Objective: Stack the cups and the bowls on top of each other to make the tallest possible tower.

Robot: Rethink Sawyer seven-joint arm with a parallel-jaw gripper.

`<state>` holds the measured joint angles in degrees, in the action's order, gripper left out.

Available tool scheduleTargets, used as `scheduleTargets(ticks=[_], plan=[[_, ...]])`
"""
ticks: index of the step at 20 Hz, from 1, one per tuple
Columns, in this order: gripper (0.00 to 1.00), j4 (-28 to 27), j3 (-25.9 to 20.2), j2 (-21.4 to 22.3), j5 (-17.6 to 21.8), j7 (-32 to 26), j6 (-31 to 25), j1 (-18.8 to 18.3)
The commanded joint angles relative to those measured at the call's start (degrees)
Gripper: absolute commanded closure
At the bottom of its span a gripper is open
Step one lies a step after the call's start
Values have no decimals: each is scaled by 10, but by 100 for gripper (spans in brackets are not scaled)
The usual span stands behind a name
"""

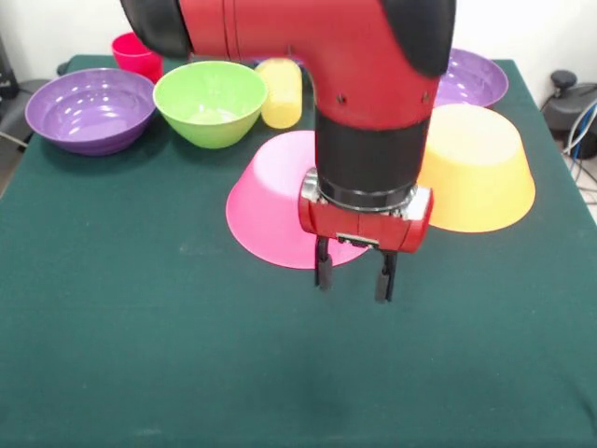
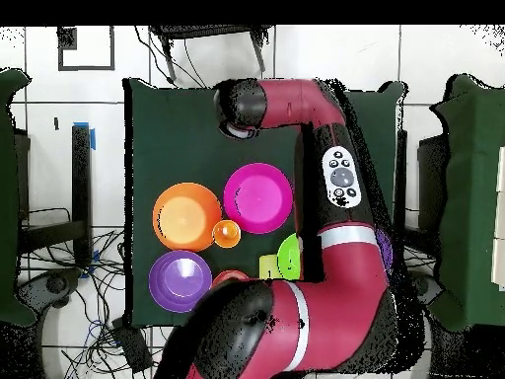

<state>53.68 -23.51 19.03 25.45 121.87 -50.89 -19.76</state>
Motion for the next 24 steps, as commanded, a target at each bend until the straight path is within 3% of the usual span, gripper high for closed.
scheduleTargets(ticks=[1, 5, 11, 15, 20, 24], plan=[[0, -52, 3, 39, 53, -104, 8, 18], [0, -48, 15, 35, 47, -104, 7, -9], [0, -49, -15, 24, 40, -197, 5, -63], [0, -27, -29, 12, 46, -219, 45, -83], [0, 12, -24, 10, 53, -231, 71, -112], [0, 82, -8, 35, 48, -221, 77, -139]])
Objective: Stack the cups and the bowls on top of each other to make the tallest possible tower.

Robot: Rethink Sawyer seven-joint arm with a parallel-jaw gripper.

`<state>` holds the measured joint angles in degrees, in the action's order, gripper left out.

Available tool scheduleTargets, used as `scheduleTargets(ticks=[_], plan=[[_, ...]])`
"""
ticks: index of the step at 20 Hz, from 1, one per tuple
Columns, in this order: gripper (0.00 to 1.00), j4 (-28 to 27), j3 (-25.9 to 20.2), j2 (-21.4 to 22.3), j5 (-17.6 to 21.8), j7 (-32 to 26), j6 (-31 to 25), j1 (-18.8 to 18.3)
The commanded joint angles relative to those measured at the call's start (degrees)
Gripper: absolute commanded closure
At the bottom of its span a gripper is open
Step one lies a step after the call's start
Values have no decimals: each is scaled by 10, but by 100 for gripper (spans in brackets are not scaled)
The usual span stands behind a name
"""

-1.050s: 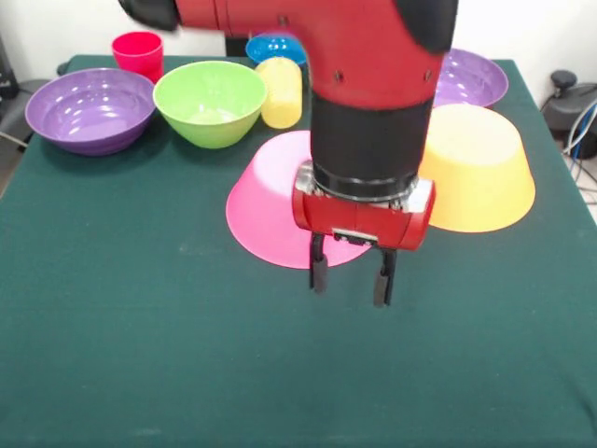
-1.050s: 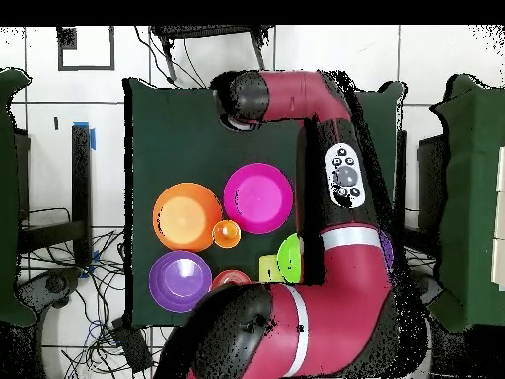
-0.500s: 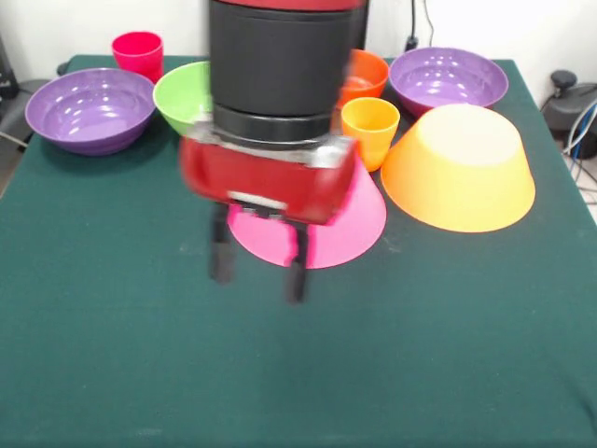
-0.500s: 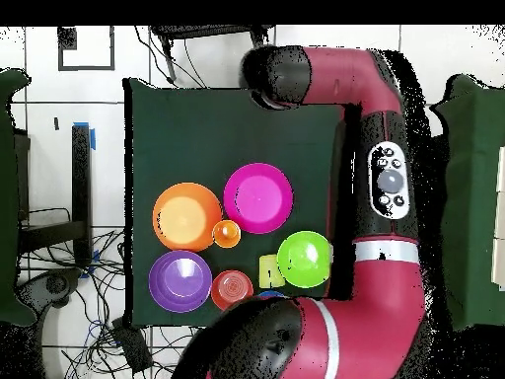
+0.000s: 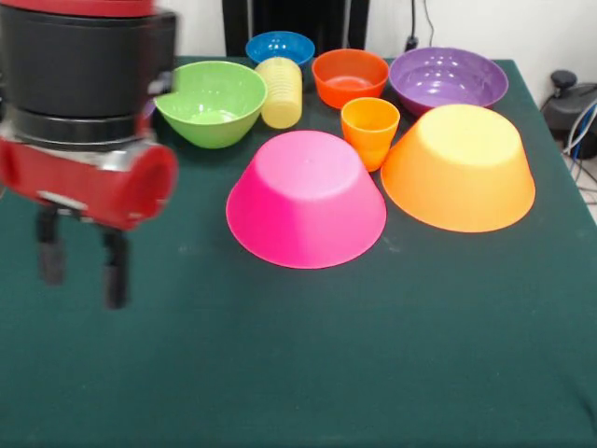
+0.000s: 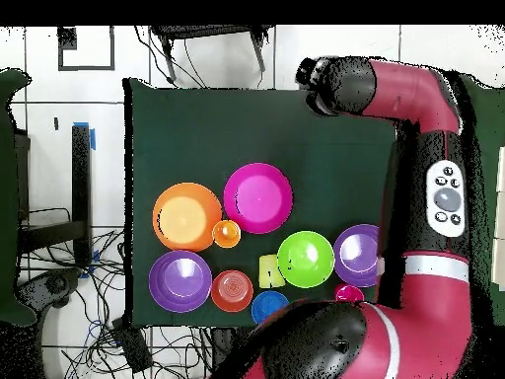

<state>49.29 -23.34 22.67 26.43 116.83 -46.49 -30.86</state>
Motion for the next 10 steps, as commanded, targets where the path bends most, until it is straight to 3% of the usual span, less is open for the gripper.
scheduleTargets(ticks=[1, 7, 10], plan=[[0, 145, -3, 8, 37, -158, 37, -31], [0, 243, 53, 69, 47, -71, 47, -27], [0, 281, 71, 84, 52, -43, 77, -26]])
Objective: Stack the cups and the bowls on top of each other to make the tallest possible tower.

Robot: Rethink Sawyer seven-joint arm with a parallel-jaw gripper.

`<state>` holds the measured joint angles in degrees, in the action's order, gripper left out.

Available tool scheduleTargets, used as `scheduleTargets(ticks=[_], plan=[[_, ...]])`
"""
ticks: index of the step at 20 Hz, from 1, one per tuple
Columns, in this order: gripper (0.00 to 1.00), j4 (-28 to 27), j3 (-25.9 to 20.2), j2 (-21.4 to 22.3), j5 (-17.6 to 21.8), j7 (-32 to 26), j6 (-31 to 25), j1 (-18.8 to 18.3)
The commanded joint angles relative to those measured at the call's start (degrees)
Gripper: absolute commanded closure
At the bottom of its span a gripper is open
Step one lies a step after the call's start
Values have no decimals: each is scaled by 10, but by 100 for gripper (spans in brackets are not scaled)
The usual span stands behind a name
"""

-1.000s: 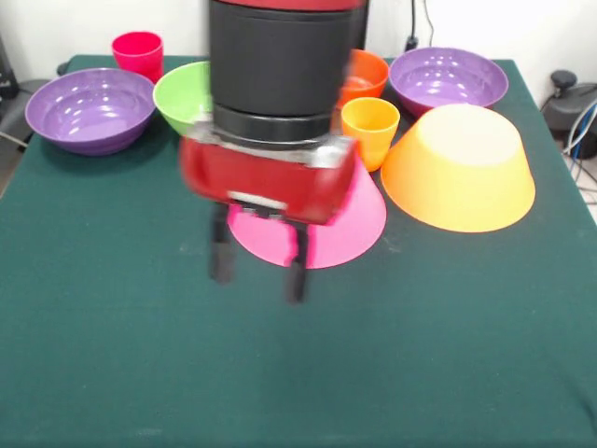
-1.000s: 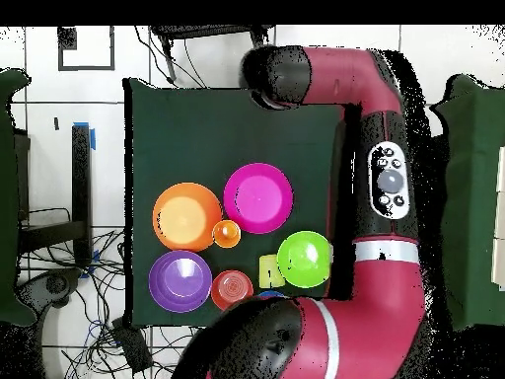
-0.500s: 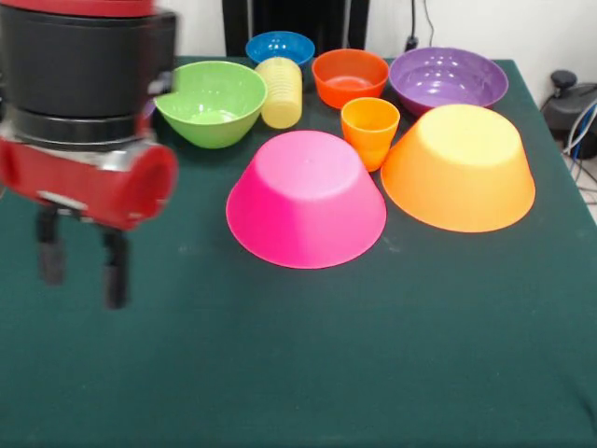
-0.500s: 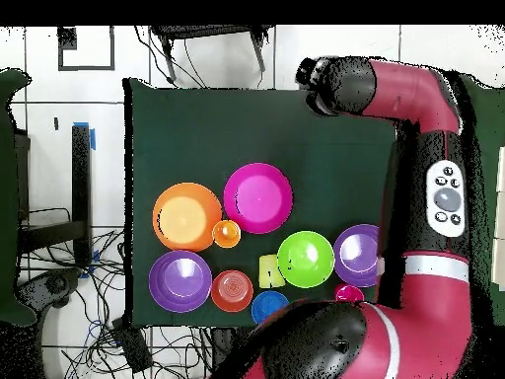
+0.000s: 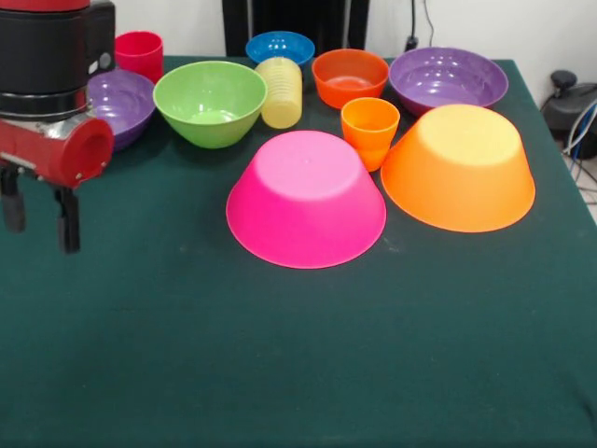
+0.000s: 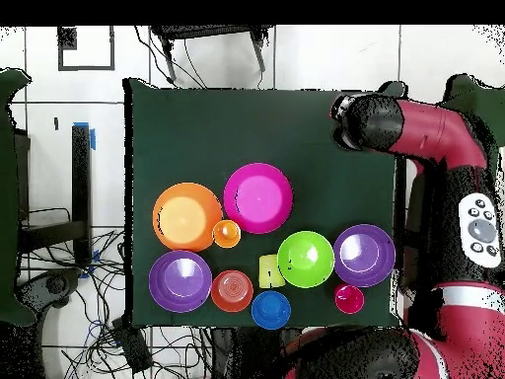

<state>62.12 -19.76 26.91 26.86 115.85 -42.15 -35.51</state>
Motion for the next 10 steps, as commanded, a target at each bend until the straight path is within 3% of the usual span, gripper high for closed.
scheduleTargets(ticks=[1, 10], plan=[[0, 168, 34, 45, 45, -32, 45, 15], [0, 316, 9, 101, 48, -40, 161, -31]])
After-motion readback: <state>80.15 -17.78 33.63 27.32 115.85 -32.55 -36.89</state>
